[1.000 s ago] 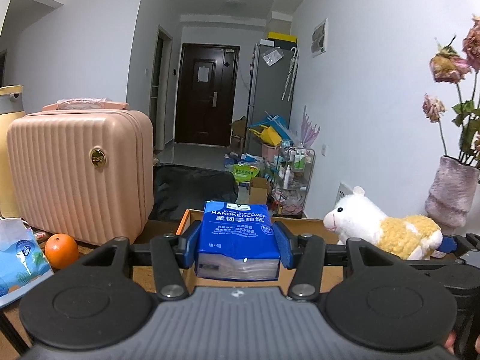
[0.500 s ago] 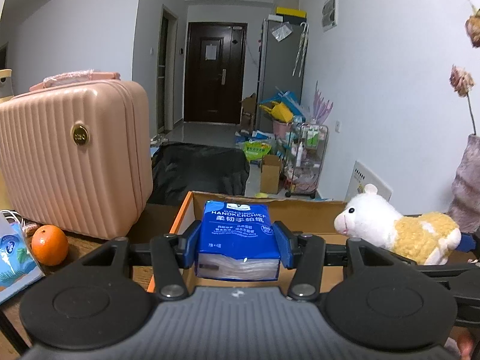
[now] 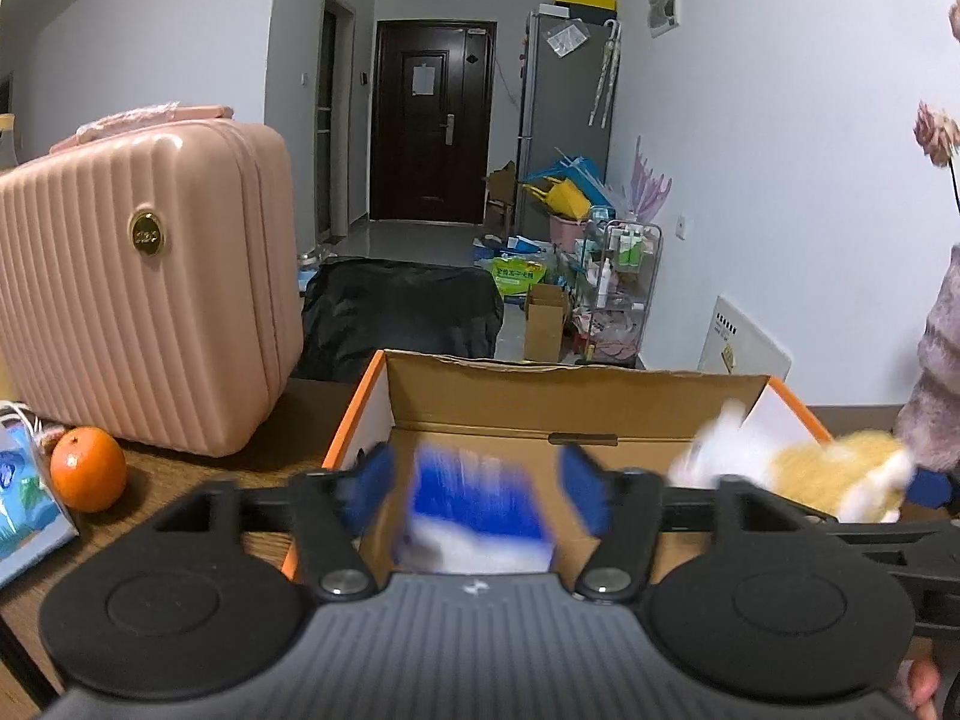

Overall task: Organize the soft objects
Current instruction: 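Carry the yellow plush and tissue pack into the cardboard box with both tools, then open both tools to drop the plush and tissue pack in the box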

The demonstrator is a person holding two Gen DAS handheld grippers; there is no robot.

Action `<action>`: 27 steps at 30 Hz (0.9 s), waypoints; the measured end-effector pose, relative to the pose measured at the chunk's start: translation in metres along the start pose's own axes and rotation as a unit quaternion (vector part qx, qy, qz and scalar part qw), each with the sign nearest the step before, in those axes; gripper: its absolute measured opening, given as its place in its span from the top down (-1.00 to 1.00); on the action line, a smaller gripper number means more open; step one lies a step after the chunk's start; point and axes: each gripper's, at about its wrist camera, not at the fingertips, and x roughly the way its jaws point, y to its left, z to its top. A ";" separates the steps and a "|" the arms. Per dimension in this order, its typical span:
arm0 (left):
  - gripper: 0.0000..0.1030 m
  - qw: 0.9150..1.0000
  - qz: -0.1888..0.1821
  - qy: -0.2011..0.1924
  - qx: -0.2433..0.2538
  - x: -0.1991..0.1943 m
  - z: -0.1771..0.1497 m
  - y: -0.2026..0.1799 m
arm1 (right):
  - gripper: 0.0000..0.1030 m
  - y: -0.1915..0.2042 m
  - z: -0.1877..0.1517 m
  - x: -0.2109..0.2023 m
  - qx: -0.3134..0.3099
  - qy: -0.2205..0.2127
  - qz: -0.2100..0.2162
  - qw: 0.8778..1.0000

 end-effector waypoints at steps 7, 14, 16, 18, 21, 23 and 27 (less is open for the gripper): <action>-0.97 1.000 0.020 -0.020 -0.009 -0.007 0.001 0.004 | -1.00 -0.003 0.000 -0.004 0.005 -0.006 0.000 1.000; -1.00 1.000 0.023 -0.016 -0.011 -0.009 0.002 0.004 | -1.00 -0.001 0.001 -0.011 0.004 0.001 -0.013 1.000; -1.00 1.000 0.021 -0.015 -0.016 -0.010 0.003 0.006 | -1.00 0.000 0.002 -0.014 0.004 0.003 -0.016 1.000; -1.00 0.999 0.018 -0.013 -0.023 -0.012 0.005 0.009 | -1.00 0.001 0.001 -0.017 0.000 0.003 -0.021 1.000; -1.00 0.999 0.016 -0.013 -0.024 -0.019 0.004 0.011 | -1.00 0.001 -0.001 -0.023 -0.003 0.002 -0.022 1.000; -1.00 0.999 0.017 -0.015 -0.022 -0.023 0.002 0.010 | -1.00 0.002 -0.003 -0.027 -0.005 0.000 -0.020 1.000; -1.00 1.000 0.014 -0.019 -0.016 -0.034 -0.003 0.011 | -1.00 0.004 -0.009 -0.039 -0.016 -0.005 -0.018 1.000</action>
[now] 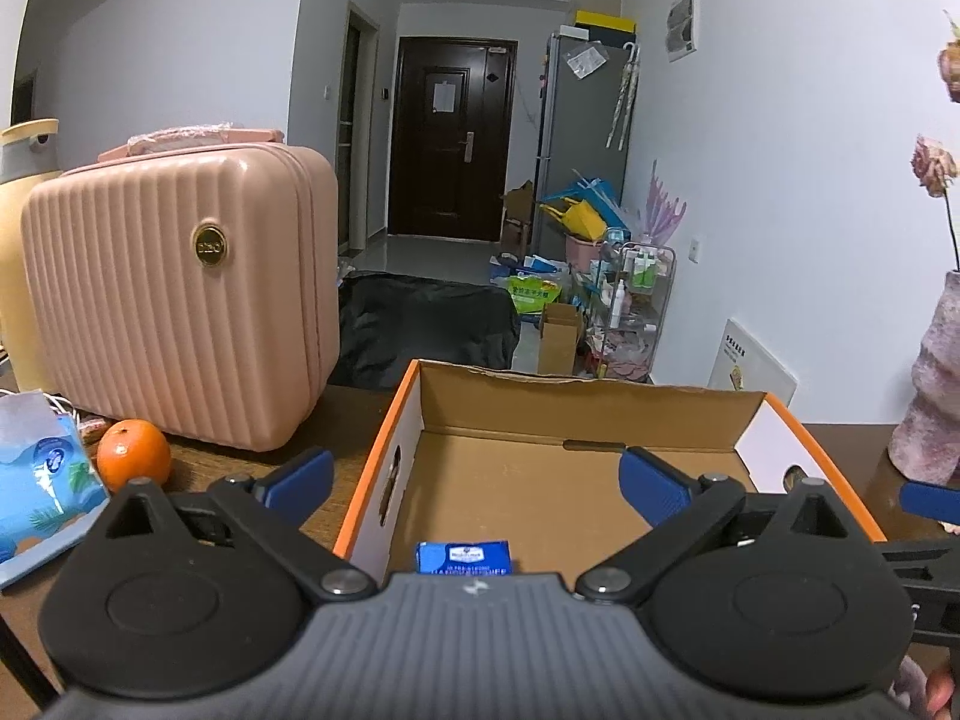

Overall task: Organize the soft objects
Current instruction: 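Open both tools to drop the plush and tissue pack in the box, then move the right tool to the purple drawstring pouch and close on it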

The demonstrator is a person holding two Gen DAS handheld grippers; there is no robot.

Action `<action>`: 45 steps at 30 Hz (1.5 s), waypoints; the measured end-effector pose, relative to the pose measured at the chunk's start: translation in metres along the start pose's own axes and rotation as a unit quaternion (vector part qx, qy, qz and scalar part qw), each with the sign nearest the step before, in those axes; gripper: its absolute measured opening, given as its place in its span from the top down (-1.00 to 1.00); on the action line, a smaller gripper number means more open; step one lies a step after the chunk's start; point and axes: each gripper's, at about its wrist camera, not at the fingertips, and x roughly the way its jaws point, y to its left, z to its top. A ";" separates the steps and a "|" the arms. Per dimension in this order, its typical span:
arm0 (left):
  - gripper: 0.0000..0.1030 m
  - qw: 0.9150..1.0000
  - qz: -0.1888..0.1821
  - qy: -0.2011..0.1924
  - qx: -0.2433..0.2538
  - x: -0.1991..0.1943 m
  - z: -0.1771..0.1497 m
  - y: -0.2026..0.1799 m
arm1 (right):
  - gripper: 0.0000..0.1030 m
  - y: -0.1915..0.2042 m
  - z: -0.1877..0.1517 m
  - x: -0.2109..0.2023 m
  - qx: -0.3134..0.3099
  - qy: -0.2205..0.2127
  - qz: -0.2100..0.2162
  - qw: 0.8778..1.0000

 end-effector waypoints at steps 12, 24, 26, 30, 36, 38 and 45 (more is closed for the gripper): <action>-1.00 1.000 -0.005 -0.005 0.012 -0.038 -0.018 0.005 | -1.00 -0.001 -0.024 -0.042 -0.009 -0.020 0.011 1.000; -1.00 1.000 -0.008 0.001 0.014 -0.071 -0.039 0.013 | -1.00 0.005 -0.053 -0.084 -0.024 -0.036 0.025 0.999; -1.00 1.000 -0.008 0.003 0.014 -0.077 -0.043 0.015 | -1.00 0.006 -0.058 -0.091 -0.025 -0.039 0.028 0.999; -1.00 1.000 -0.006 0.002 0.016 -0.089 -0.050 0.020 | -1.00 0.008 -0.067 -0.105 -0.025 -0.044 0.035 0.998; -1.00 1.000 -0.003 0.008 0.019 -0.107 -0.063 0.025 | -1.00 0.012 -0.086 -0.126 -0.025 -0.046 0.044 0.998; -1.00 1.000 -0.004 0.008 0.020 -0.113 -0.067 0.028 | -1.00 0.015 -0.092 -0.132 -0.028 -0.047 0.046 0.997; -1.00 1.000 -0.005 0.007 0.029 -0.136 -0.082 0.032 | -1.00 0.025 -0.110 -0.156 -0.037 -0.054 0.050 0.997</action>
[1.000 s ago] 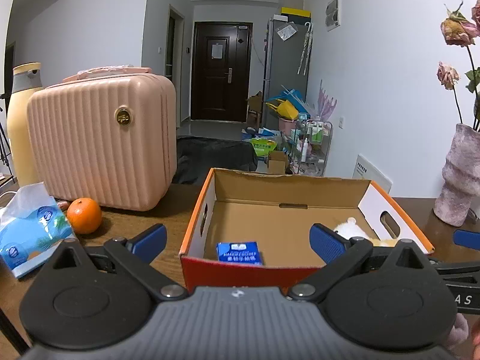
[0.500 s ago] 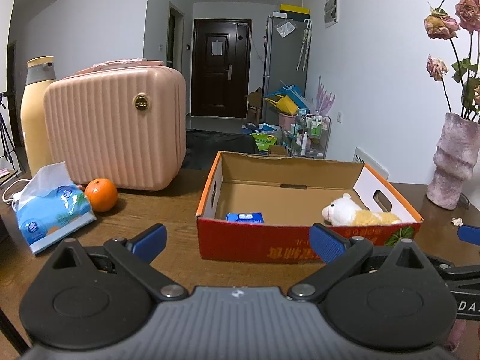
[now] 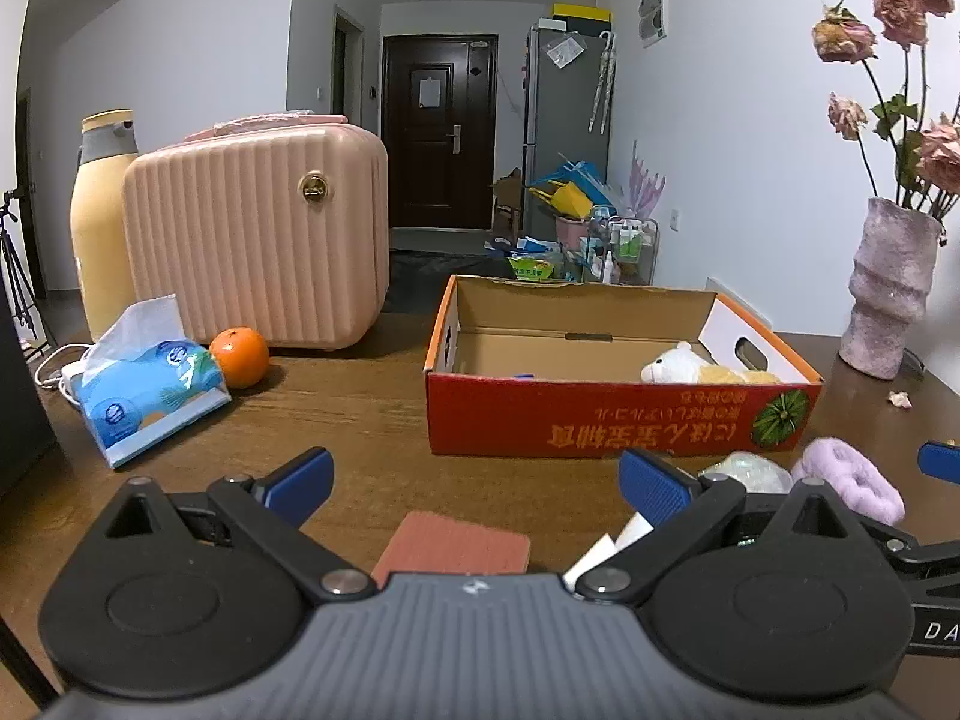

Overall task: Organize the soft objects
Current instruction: 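Move the right tool to the purple drawstring pouch and close on it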

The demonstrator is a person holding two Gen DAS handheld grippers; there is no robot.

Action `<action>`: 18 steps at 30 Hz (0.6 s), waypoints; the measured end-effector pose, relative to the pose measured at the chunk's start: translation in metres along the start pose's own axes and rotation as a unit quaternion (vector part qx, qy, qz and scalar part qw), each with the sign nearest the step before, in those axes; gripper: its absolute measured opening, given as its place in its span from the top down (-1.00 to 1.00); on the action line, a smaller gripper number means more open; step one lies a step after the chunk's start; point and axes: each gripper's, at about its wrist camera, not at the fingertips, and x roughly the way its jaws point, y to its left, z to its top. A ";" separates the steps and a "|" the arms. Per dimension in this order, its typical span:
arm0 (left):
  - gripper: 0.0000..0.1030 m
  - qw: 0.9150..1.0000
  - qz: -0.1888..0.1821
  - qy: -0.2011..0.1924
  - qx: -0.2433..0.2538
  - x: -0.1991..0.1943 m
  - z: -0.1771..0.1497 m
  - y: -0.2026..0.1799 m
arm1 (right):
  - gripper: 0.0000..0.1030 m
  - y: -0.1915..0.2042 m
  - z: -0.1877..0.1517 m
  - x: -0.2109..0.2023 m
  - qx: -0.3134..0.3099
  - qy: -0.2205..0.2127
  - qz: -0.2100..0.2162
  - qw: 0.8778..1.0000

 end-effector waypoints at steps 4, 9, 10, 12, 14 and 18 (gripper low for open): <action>-1.00 1.000 -0.001 -0.003 0.002 -0.014 -0.008 0.004 | -1.00 0.007 -0.007 -0.012 0.001 -0.003 0.002 1.000; -1.00 1.000 -0.003 -0.003 -0.001 -0.032 -0.019 0.014 | -1.00 0.017 -0.015 -0.025 0.006 -0.003 0.005 1.000; -1.00 1.000 -0.003 -0.002 -0.001 -0.035 -0.021 0.016 | -1.00 0.018 -0.016 -0.027 0.007 -0.002 0.005 1.000; -1.00 1.000 -0.004 -0.001 -0.002 -0.040 -0.025 0.021 | -1.00 0.022 -0.020 -0.032 0.012 0.000 0.008 1.000; -1.00 1.000 -0.005 0.000 -0.003 -0.045 -0.029 0.026 | -1.00 0.027 -0.024 -0.034 0.016 0.003 0.010 1.000; -1.00 1.000 -0.011 0.000 -0.005 -0.051 -0.033 0.038 | -1.00 0.039 -0.028 -0.036 0.019 0.010 0.016 1.000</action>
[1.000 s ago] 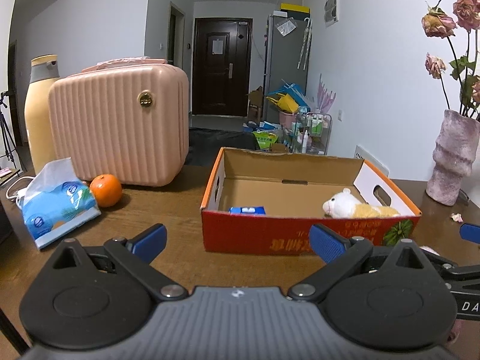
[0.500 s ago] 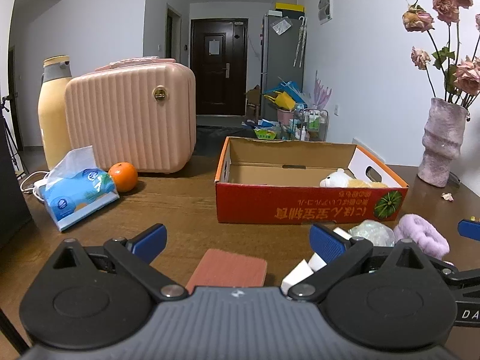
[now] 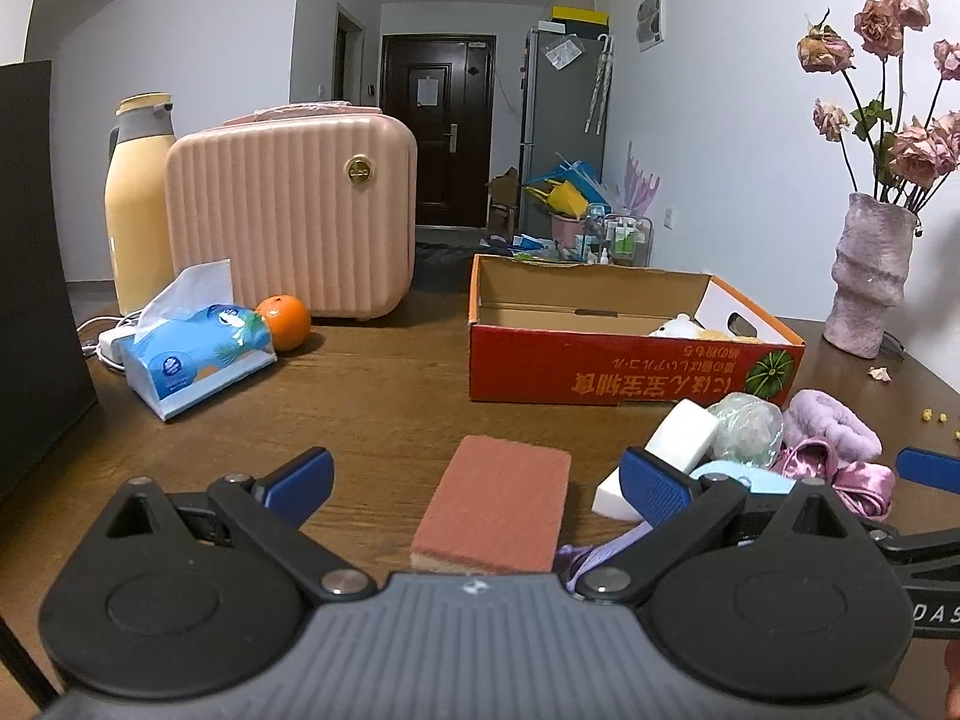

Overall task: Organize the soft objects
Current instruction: 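Move the right tool to the purple drawstring pouch and close on it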

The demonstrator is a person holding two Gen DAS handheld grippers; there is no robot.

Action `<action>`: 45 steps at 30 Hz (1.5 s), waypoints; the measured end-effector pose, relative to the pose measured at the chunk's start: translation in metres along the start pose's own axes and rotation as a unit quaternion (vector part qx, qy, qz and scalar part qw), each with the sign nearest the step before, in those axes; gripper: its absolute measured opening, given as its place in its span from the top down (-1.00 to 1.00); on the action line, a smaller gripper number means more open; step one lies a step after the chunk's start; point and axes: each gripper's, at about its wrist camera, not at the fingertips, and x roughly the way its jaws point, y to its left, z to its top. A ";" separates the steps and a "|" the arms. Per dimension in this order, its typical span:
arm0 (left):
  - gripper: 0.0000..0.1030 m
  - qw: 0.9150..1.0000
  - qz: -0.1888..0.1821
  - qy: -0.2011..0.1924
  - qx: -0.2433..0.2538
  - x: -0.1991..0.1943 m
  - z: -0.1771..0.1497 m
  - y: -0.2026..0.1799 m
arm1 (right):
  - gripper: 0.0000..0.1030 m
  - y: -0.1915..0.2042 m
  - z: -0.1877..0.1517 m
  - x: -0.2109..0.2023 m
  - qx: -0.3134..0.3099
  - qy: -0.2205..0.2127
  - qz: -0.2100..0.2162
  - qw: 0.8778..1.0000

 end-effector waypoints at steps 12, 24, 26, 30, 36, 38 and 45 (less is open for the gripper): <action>-1.00 1.000 -0.012 0.005 0.004 -0.001 -0.004 0.035 | -1.00 0.042 -0.009 0.022 -0.002 0.043 0.014 0.999; -1.00 1.000 0.002 0.029 0.012 0.012 -0.008 0.081 | -1.00 0.072 -0.012 0.054 -0.004 0.083 0.001 0.997; -1.00 0.999 0.006 0.033 0.012 0.014 -0.009 0.088 | -1.00 0.074 -0.012 0.059 -0.003 0.090 -0.001 0.996; -1.00 0.999 0.009 0.037 0.009 0.016 -0.010 0.099 | -1.00 0.076 -0.012 0.066 -0.002 0.097 -0.002 0.995; -1.00 0.999 0.009 0.039 0.006 0.016 -0.010 0.104 | -0.94 0.079 -0.013 0.073 -0.001 0.108 0.007 0.994; -1.00 0.999 0.009 0.037 0.008 0.015 -0.010 0.103 | -0.84 0.080 -0.014 0.074 -0.005 0.109 0.009 0.994; -1.00 0.999 0.016 0.037 0.004 0.016 -0.011 0.102 | -0.33 0.082 -0.017 0.076 -0.010 0.121 0.027 0.992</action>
